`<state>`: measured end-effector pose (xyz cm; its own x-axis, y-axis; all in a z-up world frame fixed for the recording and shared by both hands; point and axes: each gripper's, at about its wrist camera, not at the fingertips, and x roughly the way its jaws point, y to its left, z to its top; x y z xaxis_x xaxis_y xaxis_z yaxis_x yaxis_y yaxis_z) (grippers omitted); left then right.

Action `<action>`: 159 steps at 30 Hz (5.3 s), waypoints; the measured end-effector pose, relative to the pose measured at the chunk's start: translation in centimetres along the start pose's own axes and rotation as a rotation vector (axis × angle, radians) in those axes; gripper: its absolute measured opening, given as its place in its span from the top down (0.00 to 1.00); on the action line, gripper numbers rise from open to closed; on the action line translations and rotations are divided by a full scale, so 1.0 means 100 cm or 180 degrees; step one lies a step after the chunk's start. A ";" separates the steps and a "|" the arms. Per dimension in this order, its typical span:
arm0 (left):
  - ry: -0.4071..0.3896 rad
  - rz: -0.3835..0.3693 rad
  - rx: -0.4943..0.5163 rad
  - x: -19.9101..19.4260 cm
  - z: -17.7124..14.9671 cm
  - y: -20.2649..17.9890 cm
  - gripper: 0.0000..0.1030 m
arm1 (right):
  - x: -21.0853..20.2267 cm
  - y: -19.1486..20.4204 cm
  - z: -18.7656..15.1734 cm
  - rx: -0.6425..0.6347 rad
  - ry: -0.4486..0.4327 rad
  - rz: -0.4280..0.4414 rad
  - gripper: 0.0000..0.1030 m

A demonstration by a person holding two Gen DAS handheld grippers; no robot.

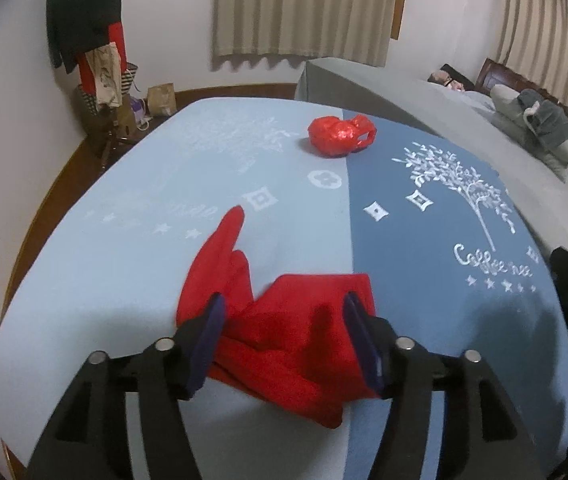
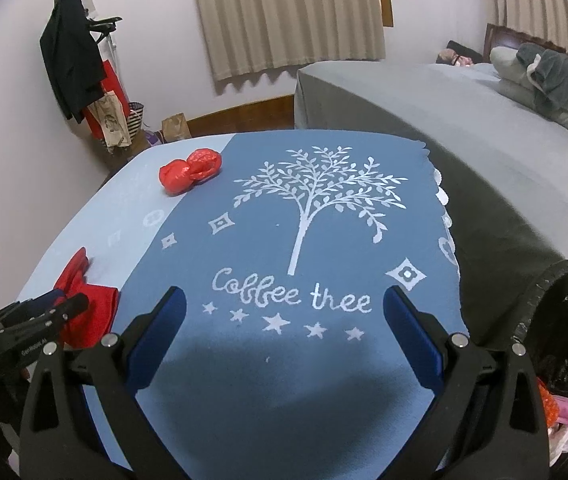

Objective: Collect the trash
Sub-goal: 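Lower the left gripper onto the red cloth and close on it, then grasp the red plastic bag with the right gripper while the left gripper holds the red cloth, then carry the red cloth and red bag over the black bin and release both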

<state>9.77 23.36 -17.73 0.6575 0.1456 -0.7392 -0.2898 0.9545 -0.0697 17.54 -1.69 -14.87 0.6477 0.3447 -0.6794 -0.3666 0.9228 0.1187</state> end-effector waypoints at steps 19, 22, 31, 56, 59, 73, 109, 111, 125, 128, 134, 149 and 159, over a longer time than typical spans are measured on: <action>-0.0190 0.0154 -0.0069 -0.028 0.000 0.010 0.30 | 0.000 0.003 0.001 -0.0042 0.0025 0.0089 0.07; -0.0031 0.0231 -0.0138 -0.012 -0.003 0.018 0.30 | 0.001 0.004 0.002 -0.0042 0.0021 0.0091 0.07; -0.0003 0.0203 -0.0194 0.009 -0.013 0.016 0.33 | 0.004 0.005 0.004 -0.0055 0.0030 0.0082 0.07; -0.0502 0.0002 -0.0363 -0.001 0.071 0.032 0.90 | 0.057 0.043 0.074 -0.0243 -0.0203 0.0305 0.07; -0.0538 0.0066 -0.0384 0.016 0.090 0.041 0.90 | 0.082 0.053 0.092 -0.0251 -0.0182 0.0345 0.07; -0.0537 0.0310 -0.0407 0.081 0.137 0.071 0.90 | 0.197 0.107 0.128 -0.0442 0.0219 0.0341 0.07; -0.0786 -0.0464 0.0177 -0.034 0.108 -0.082 0.89 | -0.009 -0.007 0.084 -0.0073 -0.0215 0.0401 0.61; -0.0783 -0.0561 0.0225 -0.044 0.104 -0.098 0.89 | -0.031 -0.022 0.074 -0.0008 -0.0256 0.0320 0.61; -0.0854 -0.1164 0.0751 -0.126 0.057 -0.210 0.89 | -0.161 -0.090 0.010 0.0134 -0.0466 -0.0222 0.61; -0.0867 -0.1276 0.0850 -0.139 0.049 -0.229 0.89 | -0.181 -0.100 0.003 0.0201 -0.0534 -0.0326 0.61; -0.0899 -0.1472 0.1046 -0.160 0.035 -0.261 0.89 | -0.217 -0.130 -0.019 0.0347 -0.0626 -0.0522 0.61; -0.0895 -0.1854 0.1406 -0.190 0.008 -0.322 0.89 | -0.273 -0.175 -0.063 0.0616 -0.0730 -0.0877 0.60; -0.0832 -0.2089 0.1631 -0.191 -0.007 -0.368 0.89 | -0.293 -0.202 -0.089 0.0834 -0.0718 -0.1133 0.60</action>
<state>7.44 -14.76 -1.54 0.7386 -0.4797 -0.4736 0.5107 0.8568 -0.0714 -0.02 -31.99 -3.81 0.8412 0.0024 -0.5407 0.0649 0.9923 0.1055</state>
